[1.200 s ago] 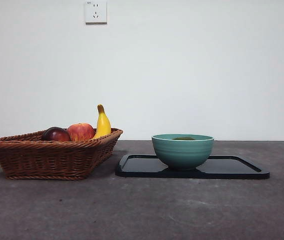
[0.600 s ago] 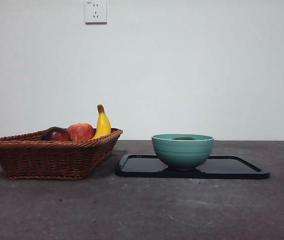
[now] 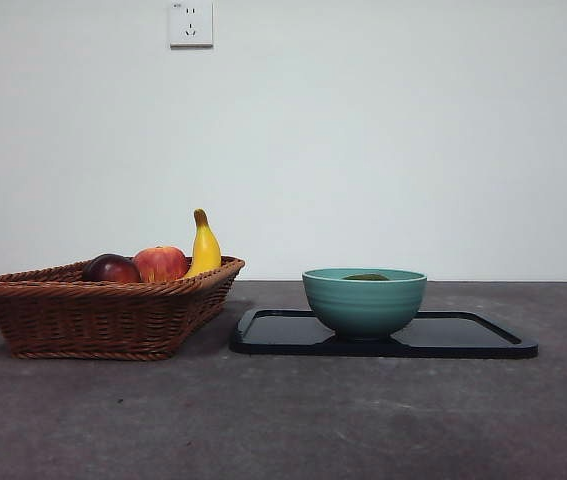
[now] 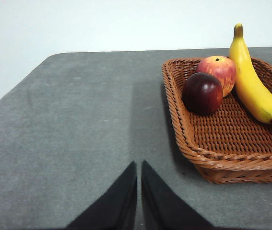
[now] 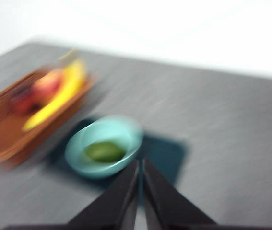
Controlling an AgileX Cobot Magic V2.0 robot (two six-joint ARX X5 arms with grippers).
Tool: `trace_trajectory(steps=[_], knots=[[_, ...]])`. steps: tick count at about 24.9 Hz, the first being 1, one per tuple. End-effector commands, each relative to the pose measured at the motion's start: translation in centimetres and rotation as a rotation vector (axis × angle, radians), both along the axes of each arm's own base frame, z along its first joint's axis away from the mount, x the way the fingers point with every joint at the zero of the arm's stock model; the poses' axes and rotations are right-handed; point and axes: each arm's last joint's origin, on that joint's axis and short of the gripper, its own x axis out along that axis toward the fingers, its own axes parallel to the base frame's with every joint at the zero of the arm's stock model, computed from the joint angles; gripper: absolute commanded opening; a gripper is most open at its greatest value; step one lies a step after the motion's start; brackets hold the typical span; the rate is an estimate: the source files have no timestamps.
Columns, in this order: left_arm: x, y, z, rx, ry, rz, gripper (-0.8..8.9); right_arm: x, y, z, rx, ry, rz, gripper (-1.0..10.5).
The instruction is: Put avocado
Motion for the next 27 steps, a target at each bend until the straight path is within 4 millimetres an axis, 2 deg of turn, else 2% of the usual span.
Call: trace_trajectory(steps=[1, 4, 11, 16, 27], knots=[[0.1, 0.0, -0.7, -0.002, 0.025, 0.005, 0.14, 0.4, -0.7, -2.9, 0.0, -0.094, -0.081, 0.1], [0.1, 0.0, -0.7, -0.002, 0.025, 0.006, 0.14, 0.5, -1.6, -7.0, -0.003, -0.19, -0.232, 0.1], [0.1, 0.0, -0.7, -0.002, 0.025, 0.006, 0.14, 0.2, -2.2, -11.2, -0.008, -0.243, -0.377, 0.1], [0.1, 0.0, -0.7, -0.002, 0.025, 0.006, 0.14, 0.1, -2.4, -12.7, -0.007, -0.241, -0.397, 0.1], [0.1, 0.0, -0.7, -0.002, 0.024, 0.006, 0.14, -0.1, -2.5, -14.2, -0.003, -0.177, -0.413, 0.1]])
